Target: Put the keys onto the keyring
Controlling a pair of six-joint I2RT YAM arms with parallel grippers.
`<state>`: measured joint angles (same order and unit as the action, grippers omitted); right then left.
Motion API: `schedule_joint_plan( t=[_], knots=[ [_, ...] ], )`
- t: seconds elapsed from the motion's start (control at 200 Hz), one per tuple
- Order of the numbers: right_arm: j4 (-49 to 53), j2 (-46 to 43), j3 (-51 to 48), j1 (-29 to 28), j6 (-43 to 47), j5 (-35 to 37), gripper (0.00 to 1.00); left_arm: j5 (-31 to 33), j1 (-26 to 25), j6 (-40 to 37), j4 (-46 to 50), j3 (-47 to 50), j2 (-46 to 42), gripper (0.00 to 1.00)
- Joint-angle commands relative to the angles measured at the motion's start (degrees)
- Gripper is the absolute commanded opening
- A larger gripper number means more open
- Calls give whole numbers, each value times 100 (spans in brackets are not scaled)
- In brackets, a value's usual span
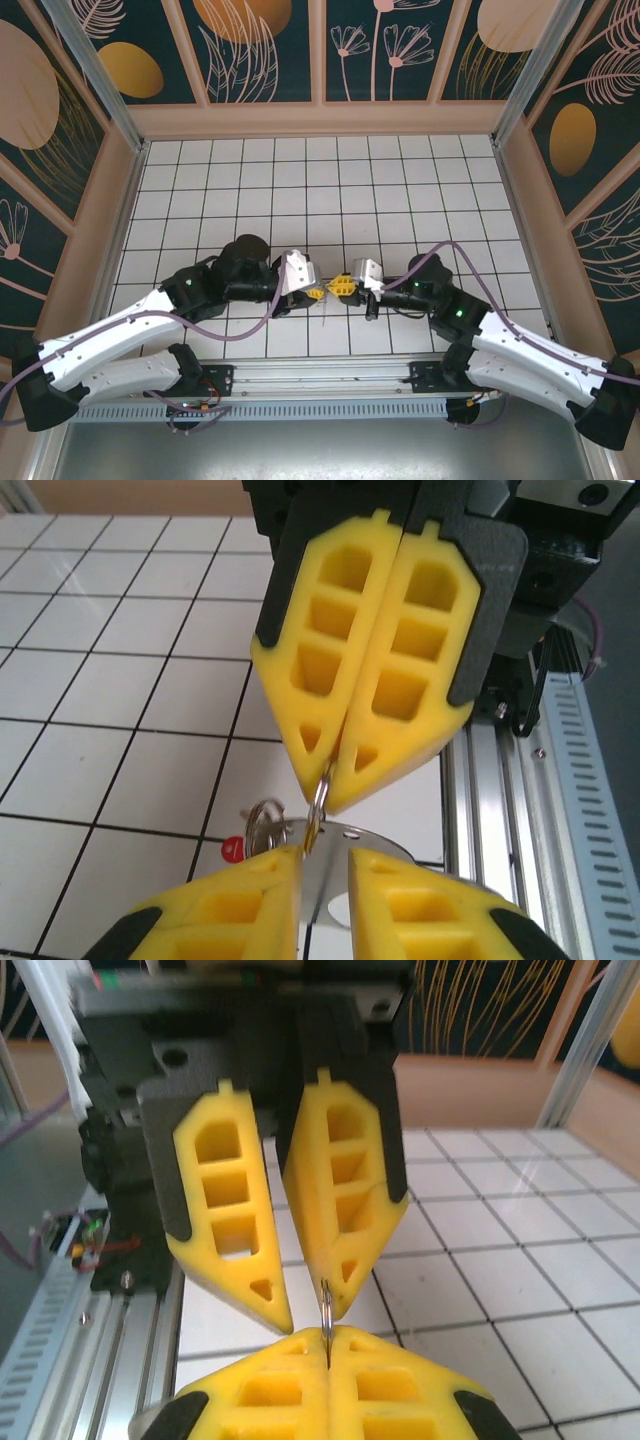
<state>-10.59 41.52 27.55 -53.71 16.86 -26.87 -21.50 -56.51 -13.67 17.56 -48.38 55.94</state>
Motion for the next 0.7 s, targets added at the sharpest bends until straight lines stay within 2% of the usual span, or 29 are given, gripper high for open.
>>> schedule_joint_plan(
  t=[0.0, 0.14, 0.35, 0.546, 0.696],
  knots=[
    [-1192, -180, -244, 10, -498, -158, 0, -247, 0, 491, -789, 237, -168, 24],
    [-1871, -210, -495, 28, -816, -247, 0, -254, 0, 755, -1277, 408, -356, 28],
    [-2808, -210, -806, 57, -1229, -326, 0, -384, 1, 951, -1598, 529, -448, 28],
    [-3198, -175, -960, 72, -1437, -390, 0, -389, 3, 956, -1709, 573, -470, 19],
    [-3364, -161, -1020, 72, -1518, -380, 0, -423, 4, 931, -1748, 566, -426, 5]
  ],
)
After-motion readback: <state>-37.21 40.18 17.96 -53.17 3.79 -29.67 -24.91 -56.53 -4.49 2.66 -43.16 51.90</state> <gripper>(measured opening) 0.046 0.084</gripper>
